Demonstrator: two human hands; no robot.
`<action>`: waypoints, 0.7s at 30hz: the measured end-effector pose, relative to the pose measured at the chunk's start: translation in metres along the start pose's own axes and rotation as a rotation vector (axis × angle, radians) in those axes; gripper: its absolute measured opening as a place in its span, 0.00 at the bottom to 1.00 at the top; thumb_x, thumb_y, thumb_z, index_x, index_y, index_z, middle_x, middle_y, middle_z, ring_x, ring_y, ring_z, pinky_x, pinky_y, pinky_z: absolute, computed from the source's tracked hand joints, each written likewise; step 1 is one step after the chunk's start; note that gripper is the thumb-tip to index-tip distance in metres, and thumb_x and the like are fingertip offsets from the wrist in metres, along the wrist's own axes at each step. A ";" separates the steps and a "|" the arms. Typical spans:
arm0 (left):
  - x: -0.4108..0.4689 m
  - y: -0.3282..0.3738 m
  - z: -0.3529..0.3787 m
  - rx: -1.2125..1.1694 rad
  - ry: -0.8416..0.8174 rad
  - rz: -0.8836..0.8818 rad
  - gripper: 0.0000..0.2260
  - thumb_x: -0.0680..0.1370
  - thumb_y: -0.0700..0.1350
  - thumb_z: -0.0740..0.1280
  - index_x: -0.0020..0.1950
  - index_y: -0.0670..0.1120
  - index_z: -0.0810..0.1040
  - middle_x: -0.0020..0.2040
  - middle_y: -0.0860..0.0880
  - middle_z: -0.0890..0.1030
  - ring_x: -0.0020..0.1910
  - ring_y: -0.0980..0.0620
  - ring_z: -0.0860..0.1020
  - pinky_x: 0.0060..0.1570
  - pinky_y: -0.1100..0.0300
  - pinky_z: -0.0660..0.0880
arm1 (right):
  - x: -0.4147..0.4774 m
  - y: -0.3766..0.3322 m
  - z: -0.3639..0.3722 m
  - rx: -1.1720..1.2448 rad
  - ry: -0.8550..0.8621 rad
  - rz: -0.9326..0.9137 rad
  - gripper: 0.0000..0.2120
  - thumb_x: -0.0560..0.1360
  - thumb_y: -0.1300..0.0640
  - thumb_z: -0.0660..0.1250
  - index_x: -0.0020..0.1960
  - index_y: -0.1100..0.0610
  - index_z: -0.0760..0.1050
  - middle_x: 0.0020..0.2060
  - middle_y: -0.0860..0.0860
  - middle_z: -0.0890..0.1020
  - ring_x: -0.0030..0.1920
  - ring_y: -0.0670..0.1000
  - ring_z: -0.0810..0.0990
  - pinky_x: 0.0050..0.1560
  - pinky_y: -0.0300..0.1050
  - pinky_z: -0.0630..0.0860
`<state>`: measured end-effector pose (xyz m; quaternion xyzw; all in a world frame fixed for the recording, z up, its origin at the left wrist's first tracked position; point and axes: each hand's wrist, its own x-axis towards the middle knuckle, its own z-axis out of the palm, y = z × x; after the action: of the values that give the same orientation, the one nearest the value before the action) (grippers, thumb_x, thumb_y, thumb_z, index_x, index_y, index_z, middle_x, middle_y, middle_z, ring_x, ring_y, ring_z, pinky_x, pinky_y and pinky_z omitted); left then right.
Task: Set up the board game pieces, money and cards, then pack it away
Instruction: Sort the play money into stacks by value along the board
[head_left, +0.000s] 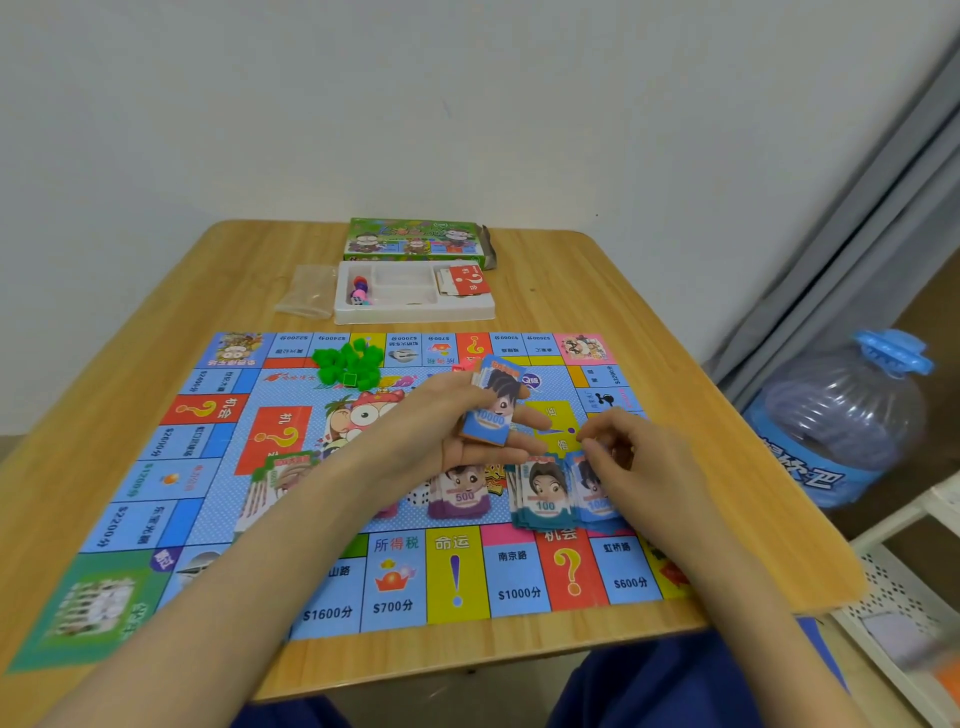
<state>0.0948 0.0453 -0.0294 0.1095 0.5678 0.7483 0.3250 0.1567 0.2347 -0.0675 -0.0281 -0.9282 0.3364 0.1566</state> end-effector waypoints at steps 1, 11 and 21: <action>0.000 0.000 0.000 0.001 -0.001 0.002 0.10 0.82 0.37 0.53 0.55 0.39 0.74 0.46 0.39 0.84 0.39 0.44 0.84 0.36 0.59 0.81 | 0.000 0.001 0.000 -0.048 -0.011 -0.014 0.06 0.76 0.59 0.66 0.42 0.49 0.74 0.35 0.43 0.77 0.36 0.43 0.74 0.36 0.32 0.68; -0.001 -0.001 -0.001 0.041 -0.034 0.000 0.08 0.82 0.37 0.56 0.55 0.41 0.74 0.47 0.43 0.85 0.43 0.46 0.84 0.40 0.60 0.82 | 0.001 0.008 0.004 -0.176 -0.008 -0.097 0.04 0.75 0.56 0.67 0.48 0.50 0.73 0.42 0.41 0.69 0.44 0.39 0.70 0.40 0.31 0.66; -0.003 -0.001 -0.002 0.108 -0.058 0.018 0.08 0.80 0.36 0.60 0.56 0.42 0.76 0.44 0.44 0.85 0.42 0.48 0.84 0.39 0.61 0.81 | -0.004 0.001 0.001 0.098 0.172 -0.281 0.14 0.76 0.59 0.64 0.59 0.49 0.68 0.47 0.42 0.75 0.49 0.40 0.73 0.49 0.25 0.66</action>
<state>0.0967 0.0418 -0.0306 0.1535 0.5969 0.7158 0.3282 0.1599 0.2338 -0.0699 0.0811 -0.8887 0.3522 0.2822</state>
